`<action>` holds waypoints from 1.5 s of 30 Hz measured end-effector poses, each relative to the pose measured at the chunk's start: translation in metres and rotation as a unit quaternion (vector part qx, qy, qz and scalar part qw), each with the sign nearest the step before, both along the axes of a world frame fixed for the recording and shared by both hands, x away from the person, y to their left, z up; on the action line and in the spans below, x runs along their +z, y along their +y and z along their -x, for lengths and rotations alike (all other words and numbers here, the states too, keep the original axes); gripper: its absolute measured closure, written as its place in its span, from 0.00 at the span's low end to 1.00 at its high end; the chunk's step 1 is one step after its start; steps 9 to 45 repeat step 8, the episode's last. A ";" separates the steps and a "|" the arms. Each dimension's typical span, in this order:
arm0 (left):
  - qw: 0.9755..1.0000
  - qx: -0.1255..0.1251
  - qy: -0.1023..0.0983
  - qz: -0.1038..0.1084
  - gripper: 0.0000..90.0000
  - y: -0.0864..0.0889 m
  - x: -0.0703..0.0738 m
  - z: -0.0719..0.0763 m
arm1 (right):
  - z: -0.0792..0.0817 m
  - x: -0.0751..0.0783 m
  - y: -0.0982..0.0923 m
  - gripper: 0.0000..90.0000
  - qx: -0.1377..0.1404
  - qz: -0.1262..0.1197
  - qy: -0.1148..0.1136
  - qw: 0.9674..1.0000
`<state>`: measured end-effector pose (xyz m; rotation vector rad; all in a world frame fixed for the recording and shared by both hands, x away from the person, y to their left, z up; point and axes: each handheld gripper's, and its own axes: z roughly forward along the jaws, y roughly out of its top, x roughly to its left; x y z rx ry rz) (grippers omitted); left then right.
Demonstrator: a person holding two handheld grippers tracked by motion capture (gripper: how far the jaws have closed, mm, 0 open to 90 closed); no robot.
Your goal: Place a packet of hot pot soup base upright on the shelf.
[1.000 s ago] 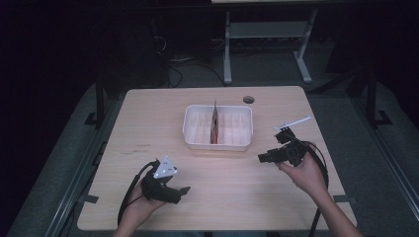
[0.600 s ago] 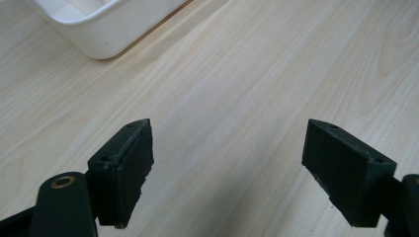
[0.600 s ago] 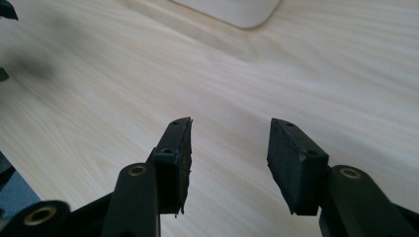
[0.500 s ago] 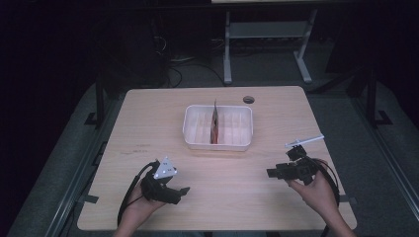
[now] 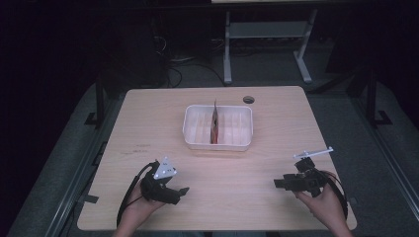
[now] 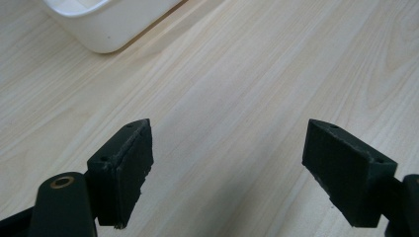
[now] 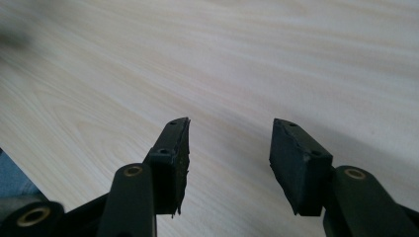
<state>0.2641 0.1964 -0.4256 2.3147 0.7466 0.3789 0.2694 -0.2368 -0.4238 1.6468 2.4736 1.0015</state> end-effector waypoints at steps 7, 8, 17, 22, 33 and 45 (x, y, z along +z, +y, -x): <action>1.000 -0.001 0.003 -0.002 0.21 -0.001 -0.001 0.000 | 0.014 -0.016 -0.006 0.53 -0.014 -0.007 -0.011 1.000; 1.000 -0.001 0.003 -0.001 0.21 -0.001 -0.001 0.000 | 0.015 -0.017 -0.007 0.53 -0.017 -0.007 -0.011 1.000; 1.000 -0.001 0.003 -0.001 0.21 -0.001 -0.001 0.000 | 0.015 -0.017 -0.007 0.53 -0.017 -0.007 -0.011 1.000; 1.000 -0.001 0.003 -0.001 0.21 -0.001 -0.001 0.000 | 0.015 -0.017 -0.007 0.53 -0.017 -0.007 -0.011 1.000; 1.000 -0.001 0.003 -0.001 0.21 -0.001 -0.001 0.000 | 0.015 -0.017 -0.007 0.53 -0.017 -0.007 -0.011 1.000; 1.000 -0.001 0.003 -0.001 0.21 -0.001 -0.001 0.000 | 0.015 -0.017 -0.007 0.53 -0.017 -0.007 -0.011 1.000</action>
